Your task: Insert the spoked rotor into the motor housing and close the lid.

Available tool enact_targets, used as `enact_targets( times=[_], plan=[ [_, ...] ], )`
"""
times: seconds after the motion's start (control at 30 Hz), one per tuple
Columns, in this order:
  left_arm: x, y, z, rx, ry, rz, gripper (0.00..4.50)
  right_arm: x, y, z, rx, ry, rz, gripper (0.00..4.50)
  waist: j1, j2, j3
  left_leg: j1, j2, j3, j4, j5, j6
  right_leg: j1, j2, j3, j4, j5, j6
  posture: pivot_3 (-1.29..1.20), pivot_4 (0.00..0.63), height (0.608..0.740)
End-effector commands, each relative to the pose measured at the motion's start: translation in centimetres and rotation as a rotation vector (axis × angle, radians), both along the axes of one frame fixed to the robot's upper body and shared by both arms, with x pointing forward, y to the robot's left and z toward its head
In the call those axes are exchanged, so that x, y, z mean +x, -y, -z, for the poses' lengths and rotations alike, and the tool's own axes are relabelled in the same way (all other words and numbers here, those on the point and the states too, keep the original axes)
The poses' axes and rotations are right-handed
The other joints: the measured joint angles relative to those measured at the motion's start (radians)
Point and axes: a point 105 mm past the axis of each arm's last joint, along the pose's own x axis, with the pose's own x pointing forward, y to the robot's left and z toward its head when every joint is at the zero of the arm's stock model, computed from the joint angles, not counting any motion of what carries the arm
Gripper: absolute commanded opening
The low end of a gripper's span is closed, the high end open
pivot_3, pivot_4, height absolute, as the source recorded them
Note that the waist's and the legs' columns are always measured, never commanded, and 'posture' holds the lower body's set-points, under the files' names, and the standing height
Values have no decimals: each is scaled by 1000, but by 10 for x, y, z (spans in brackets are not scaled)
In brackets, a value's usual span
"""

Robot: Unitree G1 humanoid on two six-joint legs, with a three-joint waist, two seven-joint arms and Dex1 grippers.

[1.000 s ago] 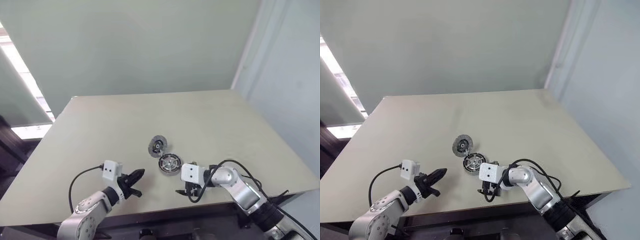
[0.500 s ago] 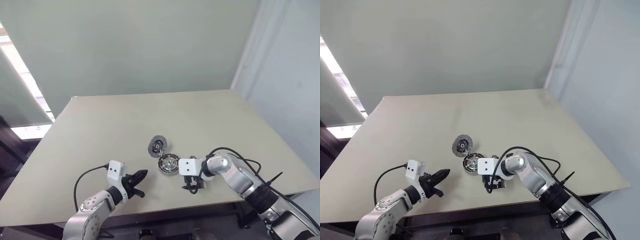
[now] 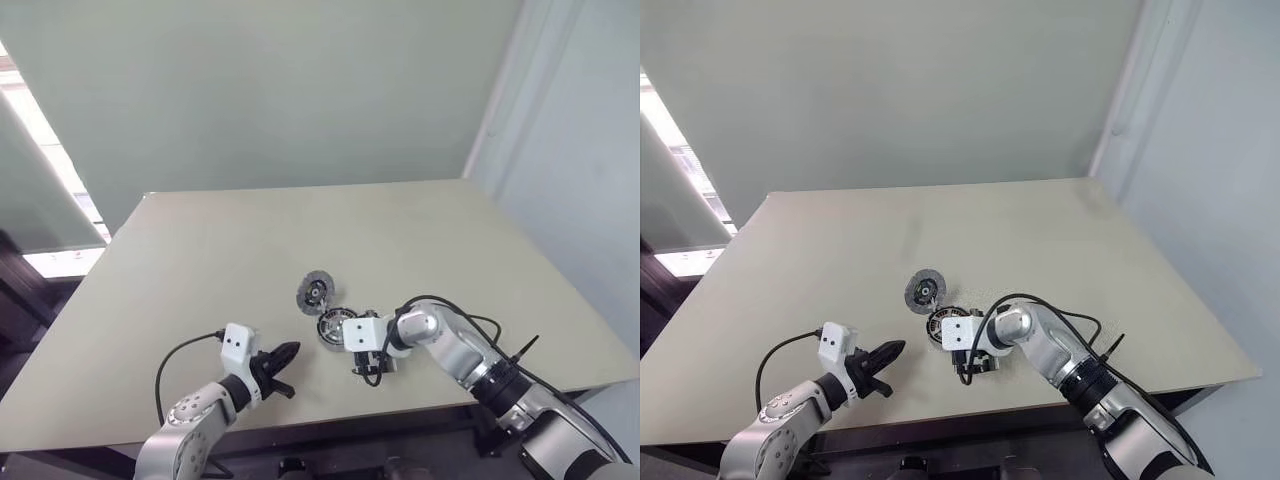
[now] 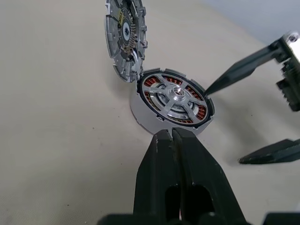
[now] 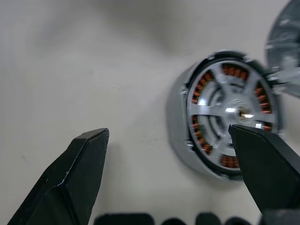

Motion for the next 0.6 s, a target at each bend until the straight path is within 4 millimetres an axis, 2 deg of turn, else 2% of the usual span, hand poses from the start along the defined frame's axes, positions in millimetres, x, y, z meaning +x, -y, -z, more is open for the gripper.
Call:
enact_targets(
  times=[0.03, 0.27, 0.3, 0.4, 0.6],
  plan=[
    [5, 4, -9, 8, 50, 19, 0, 6, -7, -8, 2, 49, -26, 4472, 0, 0, 0, 0, 0, 0, 0, 0, 0, 0, 0, 0, 0, 0, 0, 0, 0, 740],
    [6, 6, -9, 13, 52, 31, 0, 8, -9, 1, -3, 53, -15, 4472, 0, 0, 0, 0, 0, 0, 0, 0, 0, 0, 0, 0, 0, 0, 0, 0, 0, 740],
    [6, 6, -9, 14, 51, 32, 0, 9, -9, 1, -1, 55, -11, 4309, 0, 0, 0, 0, 0, 0, 0, 0, 0, 0, 0, 0, 0, 0, 0, 0, 0, 740],
    [7, 8, -8, 13, 51, 36, 0, 11, -9, 3, -2, 65, -1, 3599, 0, 0, 0, 1, 0, 0, 0, 0, 0, 1, 0, 0, 0, 0, 0, 0, 0, 740],
    [8, 11, -9, 10, 54, 43, 0, 16, -7, 5, -14, 85, 18, 1414, -1, 0, 0, 2, 0, 0, 0, 0, 0, 1, 0, 0, 0, 0, 0, 0, 0, 740]
  ],
)
